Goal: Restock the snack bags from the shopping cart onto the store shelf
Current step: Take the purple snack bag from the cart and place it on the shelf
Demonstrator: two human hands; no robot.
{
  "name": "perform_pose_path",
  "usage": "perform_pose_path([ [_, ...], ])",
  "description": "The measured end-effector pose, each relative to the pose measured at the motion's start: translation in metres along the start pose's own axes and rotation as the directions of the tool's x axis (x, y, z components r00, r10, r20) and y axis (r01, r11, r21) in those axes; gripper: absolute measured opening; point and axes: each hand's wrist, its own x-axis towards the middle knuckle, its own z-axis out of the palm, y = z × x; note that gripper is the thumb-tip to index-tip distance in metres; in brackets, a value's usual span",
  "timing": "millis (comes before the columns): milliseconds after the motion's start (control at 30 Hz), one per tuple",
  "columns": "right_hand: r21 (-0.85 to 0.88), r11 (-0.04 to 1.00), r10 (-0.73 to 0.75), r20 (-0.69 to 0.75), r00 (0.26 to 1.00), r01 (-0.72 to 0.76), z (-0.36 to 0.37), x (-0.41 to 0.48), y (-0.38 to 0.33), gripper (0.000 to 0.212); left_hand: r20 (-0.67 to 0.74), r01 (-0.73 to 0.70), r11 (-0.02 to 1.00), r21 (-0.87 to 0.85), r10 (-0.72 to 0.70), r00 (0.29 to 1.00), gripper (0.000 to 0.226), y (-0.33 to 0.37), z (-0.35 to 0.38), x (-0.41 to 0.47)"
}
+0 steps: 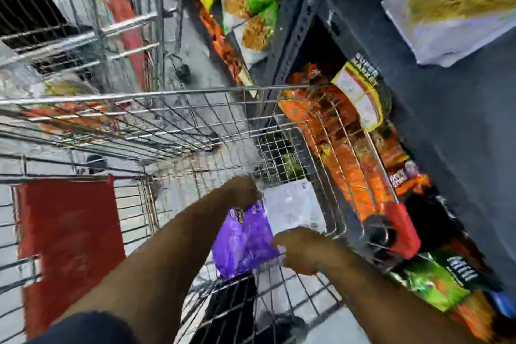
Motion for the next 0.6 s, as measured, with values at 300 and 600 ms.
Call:
perform_pose_path([
  [300, -0.09, 0.988, 0.12, -0.084, 0.989, -0.128, -0.018, -0.022, 0.022, 0.062, 0.169, -0.116, 0.993, -0.028, 0.119, 0.978, 0.035, 0.023, -0.043, -0.01],
  [600, 0.247, 0.959, 0.225, -0.38, 0.897, -0.136, -0.053, -0.073, 0.019, 0.074, 0.097, -0.099, 0.728, -0.678, 0.222, 0.97, 0.023, 0.06, -0.088, -0.041],
])
